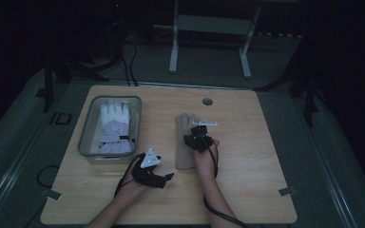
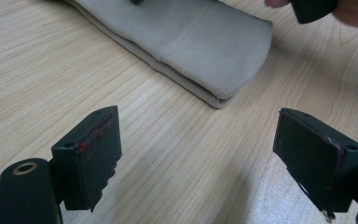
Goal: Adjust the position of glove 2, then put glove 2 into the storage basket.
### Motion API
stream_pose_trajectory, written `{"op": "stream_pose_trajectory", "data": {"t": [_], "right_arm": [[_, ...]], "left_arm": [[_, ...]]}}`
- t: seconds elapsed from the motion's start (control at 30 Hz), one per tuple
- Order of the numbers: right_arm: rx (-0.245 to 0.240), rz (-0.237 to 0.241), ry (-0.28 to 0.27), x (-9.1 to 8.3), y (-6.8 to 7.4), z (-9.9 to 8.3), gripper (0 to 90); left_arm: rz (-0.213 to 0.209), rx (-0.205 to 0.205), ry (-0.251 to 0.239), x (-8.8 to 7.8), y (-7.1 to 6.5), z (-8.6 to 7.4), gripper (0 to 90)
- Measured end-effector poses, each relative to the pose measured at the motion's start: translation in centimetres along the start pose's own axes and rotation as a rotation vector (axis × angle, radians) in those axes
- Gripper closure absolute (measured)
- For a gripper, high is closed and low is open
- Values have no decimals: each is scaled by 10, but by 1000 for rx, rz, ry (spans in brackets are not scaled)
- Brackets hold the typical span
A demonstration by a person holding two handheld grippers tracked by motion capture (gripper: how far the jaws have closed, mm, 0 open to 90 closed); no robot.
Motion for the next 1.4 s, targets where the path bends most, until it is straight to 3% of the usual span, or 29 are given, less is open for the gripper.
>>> {"op": "stream_pose_trajectory", "data": {"t": [0.13, 0.2, 0.27, 0.5, 0.6, 0.7, 0.77, 0.8, 0.87, 1.0, 1.07, 1.27, 1.33, 1.4], "right_arm": [[-30, 15, -10, -9, -4, -1, 485], [-26, 36, -18, -16, -7, -1, 459], [-29, 54, -28, -22, -10, -1, 342], [-105, 136, -12, -42, -18, -7, 138], [-162, 156, 17, -47, -23, -13, 139], [-211, 128, 5, -51, -30, -18, 164], [-233, 137, -7, -53, -34, -20, 164], [-256, 126, -14, -55, -36, -21, 158], [-268, 113, -48, -58, -41, -20, 144], [-234, 143, -24, -63, -46, -18, 144], [-203, 149, 4, -65, -49, -16, 139], [-188, 192, 5, -63, -48, -3, 112], [-170, 166, -2, -60, -50, 3, 138], [-161, 140, 11, -54, -51, 11, 184]], "left_arm": [[-1, -1, -2, 0, 0, 0, 155], [-2, -3, 0, 0, 0, 0, 155], [-5, -5, 1, 0, 1, 0, 155], [-23, -10, -7, -1, 2, 0, 155], [3, 34, -57, -2, -1, 3, 155], [26, 36, 25, 3, -4, 1, 155], [36, 46, 13, 2, -6, 2, 155], [38, 45, 6, 2, -6, 3, 155], [-1, 21, -12, 1, -8, 6, 155], [-28, 17, 6, 0, -10, 13, 155], [-17, 34, 34, 0, -12, 15, 155], [-7, 104, 82, 5, -21, 28, 155], [19, 144, 95, 8, -24, 33, 156], [17, 173, 100, 11, -28, 40, 156]]}}
Point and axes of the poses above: each handheld gripper's, and its own axes: x roughly forward along the jaws, z roughly out of its top, y roughly to its left, the point moved 5 cm from there along x, roughly forward along the jaws, and after that the axes turned 14 degrees about y, right-handed, at the moved point
